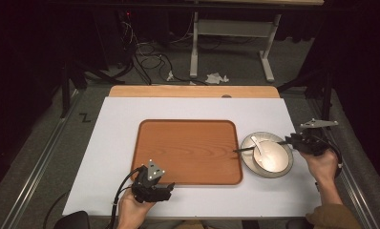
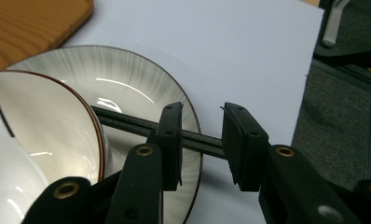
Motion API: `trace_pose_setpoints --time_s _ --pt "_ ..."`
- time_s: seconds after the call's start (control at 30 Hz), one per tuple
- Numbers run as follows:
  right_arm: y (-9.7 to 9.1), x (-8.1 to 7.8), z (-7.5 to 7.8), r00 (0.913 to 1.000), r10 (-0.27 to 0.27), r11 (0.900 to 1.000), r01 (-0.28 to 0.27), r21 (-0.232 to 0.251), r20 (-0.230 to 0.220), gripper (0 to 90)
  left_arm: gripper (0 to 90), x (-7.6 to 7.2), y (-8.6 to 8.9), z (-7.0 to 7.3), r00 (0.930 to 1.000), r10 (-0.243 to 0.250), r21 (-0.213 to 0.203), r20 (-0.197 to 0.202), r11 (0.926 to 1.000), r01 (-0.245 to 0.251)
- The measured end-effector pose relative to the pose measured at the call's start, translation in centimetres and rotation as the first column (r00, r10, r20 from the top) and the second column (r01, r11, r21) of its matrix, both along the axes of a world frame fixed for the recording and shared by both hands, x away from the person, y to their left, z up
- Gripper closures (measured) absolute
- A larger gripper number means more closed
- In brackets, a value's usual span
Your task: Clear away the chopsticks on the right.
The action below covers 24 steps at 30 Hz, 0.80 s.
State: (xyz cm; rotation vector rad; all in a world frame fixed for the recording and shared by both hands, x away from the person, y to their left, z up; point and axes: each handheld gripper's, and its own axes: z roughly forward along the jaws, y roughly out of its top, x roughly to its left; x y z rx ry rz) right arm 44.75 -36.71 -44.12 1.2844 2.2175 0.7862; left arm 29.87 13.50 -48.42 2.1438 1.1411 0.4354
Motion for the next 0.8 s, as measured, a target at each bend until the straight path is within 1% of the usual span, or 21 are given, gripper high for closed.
trace_pose_setpoints --time_s 0.13,0.27,0.3,0.37,0.47,0.63,0.8 --pt "0.5 0.9 -0.8 0.9996 0.012 0.9997 -0.012 -0.023 -0.026 68.6 28.1 -0.3 0.3 0.0 0.9999 0.011 -0.002 0.0 0.9999 -0.011" --pt "0.7 1.4 -1.0 0.9991 0.02 0.9993 -0.021 -0.031 -0.037 67.2 28.1 -0.5 0.6 0.0 0.9997 0.025 -0.007 0.001 0.9997 -0.025" --pt "0.7 1.6 -1.0 0.999 0.019 0.9995 -0.02 -0.025 -0.041 66.8 28.1 -0.6 0.6 0.1 0.9996 0.027 -0.003 0.001 0.9996 -0.027" --pt "0.6 1.8 -1.1 0.9986 0.016 0.9994 -0.018 -0.029 -0.051 66.5 28.1 -0.7 0.7 0.1 0.9995 0.032 -0.006 0.002 0.9995 -0.032" --pt "0.4 1.9 -1.2 0.9978 0.011 0.9995 -0.013 -0.03 -0.065 66.7 28.1 -0.8 0.9 0.1 0.9993 0.039 -0.008 -0.001 0.9992 -0.039" --pt "0.4 2.1 -1.4 0.9973 0.022 0.9993 -0.024 -0.028 -0.07 66.0 28.1 -0.8 0.8 0.0 0.9993 0.038 -0.003 -0.001 0.9993 -0.038" --pt "0.5 2.2 -1.4 0.9964 0.03 0.9991 -0.032 -0.027 -0.079 65.1 28.0 -0.8 0.9 0.1 0.9993 0.038 -0.007 -0.002 0.9993 -0.038"
